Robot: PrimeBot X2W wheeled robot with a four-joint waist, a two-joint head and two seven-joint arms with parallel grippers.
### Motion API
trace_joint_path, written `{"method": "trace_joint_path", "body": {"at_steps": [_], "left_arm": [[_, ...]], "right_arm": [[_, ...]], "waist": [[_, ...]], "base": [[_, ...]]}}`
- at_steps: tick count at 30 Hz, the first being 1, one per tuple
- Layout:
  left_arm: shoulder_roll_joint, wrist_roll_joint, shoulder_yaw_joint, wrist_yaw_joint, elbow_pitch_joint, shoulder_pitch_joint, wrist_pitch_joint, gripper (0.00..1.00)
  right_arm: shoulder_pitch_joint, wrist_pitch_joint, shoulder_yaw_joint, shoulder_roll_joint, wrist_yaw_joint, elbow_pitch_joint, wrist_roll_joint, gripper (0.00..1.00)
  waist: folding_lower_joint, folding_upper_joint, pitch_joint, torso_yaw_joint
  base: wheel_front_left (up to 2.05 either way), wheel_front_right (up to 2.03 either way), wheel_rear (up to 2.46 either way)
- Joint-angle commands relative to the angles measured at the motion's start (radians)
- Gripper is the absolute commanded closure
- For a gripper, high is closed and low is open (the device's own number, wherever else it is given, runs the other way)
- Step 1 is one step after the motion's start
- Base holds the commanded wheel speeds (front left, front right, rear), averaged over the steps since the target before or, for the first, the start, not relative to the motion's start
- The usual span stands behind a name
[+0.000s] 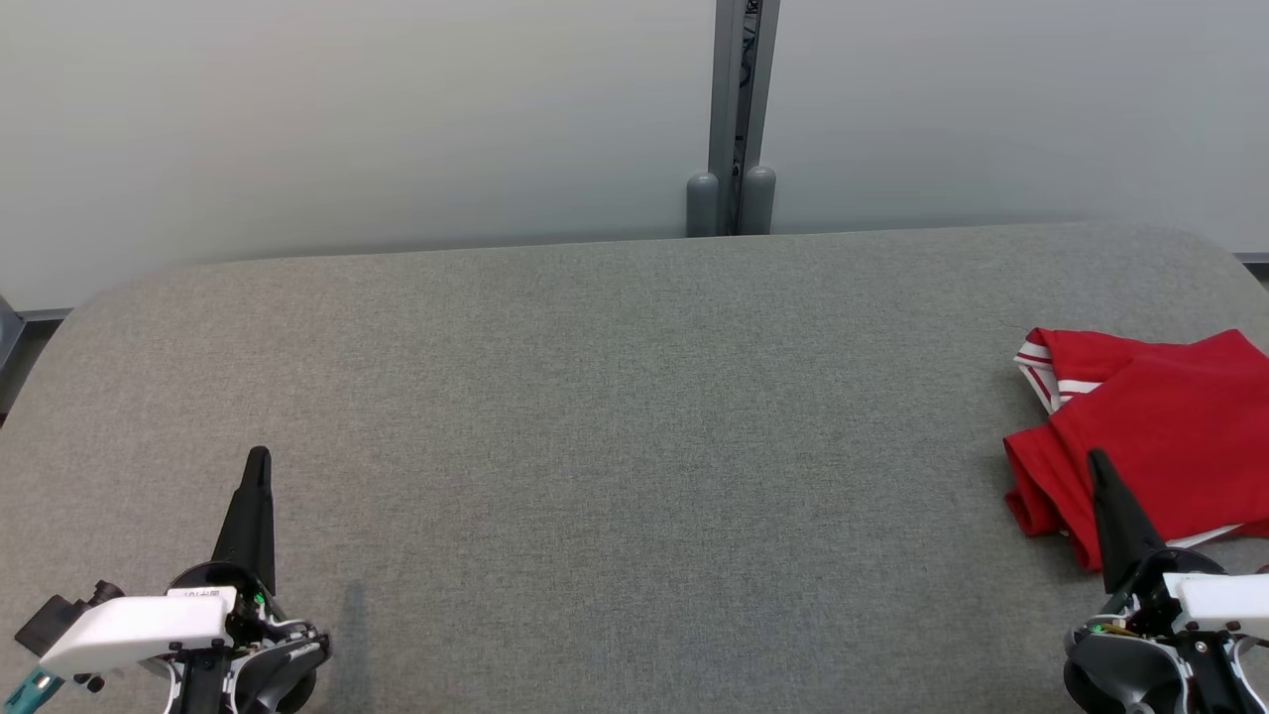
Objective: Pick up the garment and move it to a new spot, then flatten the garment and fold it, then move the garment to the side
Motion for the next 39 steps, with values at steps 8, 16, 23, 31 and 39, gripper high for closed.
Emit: {"method": "trace_joint_path", "body": {"at_steps": [8, 16, 23, 31, 39], "left_arm": [[0.002, 0.0, 0.004, 0.0, 0.001, -0.013, 0.004, 1.0], [0.002, 0.0, 0.005, 0.0, 0.001, -0.013, 0.004, 1.0], [0.002, 0.0, 0.005, 0.0, 0.001, -0.013, 0.004, 1.0], [0.002, 0.001, 0.005, 0.0, 0.001, -0.013, 0.004, 1.0], [0.002, 0.001, 0.005, 0.0, 0.001, -0.013, 0.004, 1.0]], "right_arm": [[-0.009, 0.002, -0.001, -0.003, 0.0, 0.002, -0.005, 1.0], [-0.009, 0.002, -0.002, -0.003, 0.0, 0.002, -0.004, 1.0], [-0.009, 0.003, -0.002, -0.003, 0.0, 0.002, -0.005, 1.0], [-0.009, 0.003, -0.002, -0.003, 0.0, 0.002, -0.005, 1.0], [-0.009, 0.003, -0.002, -0.003, 0.0, 0.002, -0.005, 1.0]], "waist": [[0.0, 0.0, 0.0, 0.0], [0.0, 0.0, 0.0, 0.0], [0.0, 0.0, 0.0, 0.0], [0.0, 0.0, 0.0, 0.0], [0.0, 0.0, 0.0, 0.0]], "base": [[0.0, 0.0, 0.0], [0.0, 0.0, 0.0], [0.0, 0.0, 0.0], [0.0, 0.0, 0.0], [0.0, 0.0, 0.0]]}}
